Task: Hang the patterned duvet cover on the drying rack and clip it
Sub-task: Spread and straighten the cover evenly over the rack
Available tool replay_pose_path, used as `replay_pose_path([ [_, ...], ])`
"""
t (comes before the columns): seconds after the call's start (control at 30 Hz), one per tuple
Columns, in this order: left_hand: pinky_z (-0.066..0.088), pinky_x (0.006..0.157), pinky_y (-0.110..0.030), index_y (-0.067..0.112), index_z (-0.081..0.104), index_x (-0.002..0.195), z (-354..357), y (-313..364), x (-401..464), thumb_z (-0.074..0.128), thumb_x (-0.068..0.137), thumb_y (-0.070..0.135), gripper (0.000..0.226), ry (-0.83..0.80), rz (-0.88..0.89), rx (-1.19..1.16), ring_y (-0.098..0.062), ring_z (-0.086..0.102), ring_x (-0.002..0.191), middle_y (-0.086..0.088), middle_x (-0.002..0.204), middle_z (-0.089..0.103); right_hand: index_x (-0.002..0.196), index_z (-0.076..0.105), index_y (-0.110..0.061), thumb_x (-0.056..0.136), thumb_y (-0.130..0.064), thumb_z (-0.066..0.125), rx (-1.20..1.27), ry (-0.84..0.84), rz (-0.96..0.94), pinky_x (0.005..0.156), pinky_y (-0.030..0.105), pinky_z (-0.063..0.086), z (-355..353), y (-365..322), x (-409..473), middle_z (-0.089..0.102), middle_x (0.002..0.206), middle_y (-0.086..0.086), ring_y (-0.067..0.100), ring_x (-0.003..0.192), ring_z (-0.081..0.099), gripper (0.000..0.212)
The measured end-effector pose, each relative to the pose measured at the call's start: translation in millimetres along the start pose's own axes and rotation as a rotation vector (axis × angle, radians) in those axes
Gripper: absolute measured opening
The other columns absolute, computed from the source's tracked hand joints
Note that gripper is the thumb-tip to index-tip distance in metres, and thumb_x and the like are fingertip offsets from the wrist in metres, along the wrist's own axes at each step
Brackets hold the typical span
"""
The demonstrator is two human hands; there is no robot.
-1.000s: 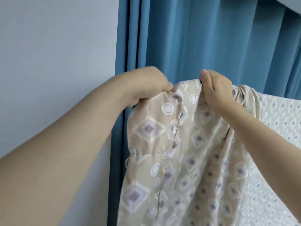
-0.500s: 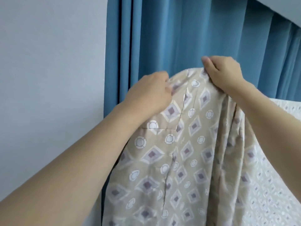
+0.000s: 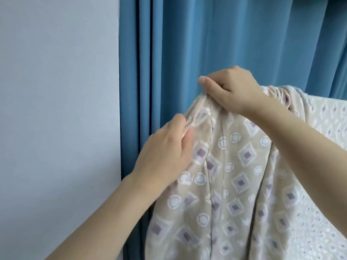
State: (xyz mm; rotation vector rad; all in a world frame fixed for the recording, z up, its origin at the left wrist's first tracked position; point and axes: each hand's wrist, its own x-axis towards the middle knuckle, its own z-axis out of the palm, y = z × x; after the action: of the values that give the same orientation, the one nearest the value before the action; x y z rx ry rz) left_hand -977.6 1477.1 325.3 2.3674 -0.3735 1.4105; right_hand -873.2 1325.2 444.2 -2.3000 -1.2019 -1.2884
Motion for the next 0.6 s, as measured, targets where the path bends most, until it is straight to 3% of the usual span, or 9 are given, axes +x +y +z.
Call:
replay_pose_path([
  [0.13,0.04,0.052,-0.038,0.007,0.048,0.077,-3.2,-14.5,-6.3,0.047,0.099,0.039,0.039,-0.342,-0.317,-0.289,-0.019,0.044,0.05,0.001,0.058,0.047,0.056,0.023,-0.018,0.099,-0.045,0.032,0.028,0.065,0.052,0.049,0.032,0.023,5.4,9.1,-3.4,0.03,0.048,0.001,0.017,0.049,0.031,0.052],
  [0.23,0.044,0.06,-0.034,0.012,0.053,0.073,-15.4,-15.4,-0.9,0.047,0.096,0.05,0.045,-0.567,-0.417,-0.176,-0.017,0.053,0.06,0.003,0.064,0.054,0.056,0.021,-0.016,0.101,-0.04,0.031,0.02,0.07,0.104,0.049,0.033,0.022,3.2,11.6,-4.4,0.028,0.048,0.001,0.018,0.048,0.029,0.052],
  [0.33,0.048,0.065,-0.035,0.02,0.049,0.081,-25.3,-2.7,18.5,0.04,0.092,0.063,0.045,-0.338,-0.383,-0.045,-0.017,0.059,0.071,0.006,0.075,0.06,0.056,0.023,-0.014,0.101,-0.041,0.029,0.032,0.08,0.106,0.053,0.034,0.021,3.2,7.7,-3.9,0.028,0.048,0.001,0.019,0.049,0.03,0.053],
  [0.43,0.039,0.055,-0.036,0.02,0.037,0.077,-22.4,7.6,32.2,0.041,0.099,0.049,0.036,-0.106,-0.21,-0.016,-0.022,0.052,0.064,0.003,0.064,0.049,0.058,0.027,-0.012,0.101,-0.043,0.027,0.061,0.09,0.102,0.056,0.034,0.027,3.3,7.4,-3.0,0.034,0.049,0.002,0.025,0.053,0.034,0.053],
  [0.5,0.036,0.052,-0.037,0.019,0.032,0.069,-17.7,6.1,30.7,0.039,0.102,0.041,0.04,-0.138,-0.131,0.042,-0.024,0.048,0.059,0.002,0.058,0.045,0.057,0.026,-0.012,0.101,-0.043,0.028,0.071,0.087,0.137,0.056,0.035,0.028,2.2,15.3,-4.6,0.033,0.048,0.003,0.026,0.053,0.033,0.054],
  [0.6,0.037,0.052,-0.035,0.017,0.036,0.066,-22.2,0.9,30.7,0.038,0.101,0.042,0.043,-0.26,-0.194,0.075,-0.025,0.052,0.06,0.001,0.059,0.048,0.054,0.02,-0.014,0.105,-0.037,0.03,0.066,0.091,0.208,0.056,0.034,0.026,-0.8,29.9,-11.4,0.027,0.046,0.001,0.021,0.047,0.028,0.057],
])
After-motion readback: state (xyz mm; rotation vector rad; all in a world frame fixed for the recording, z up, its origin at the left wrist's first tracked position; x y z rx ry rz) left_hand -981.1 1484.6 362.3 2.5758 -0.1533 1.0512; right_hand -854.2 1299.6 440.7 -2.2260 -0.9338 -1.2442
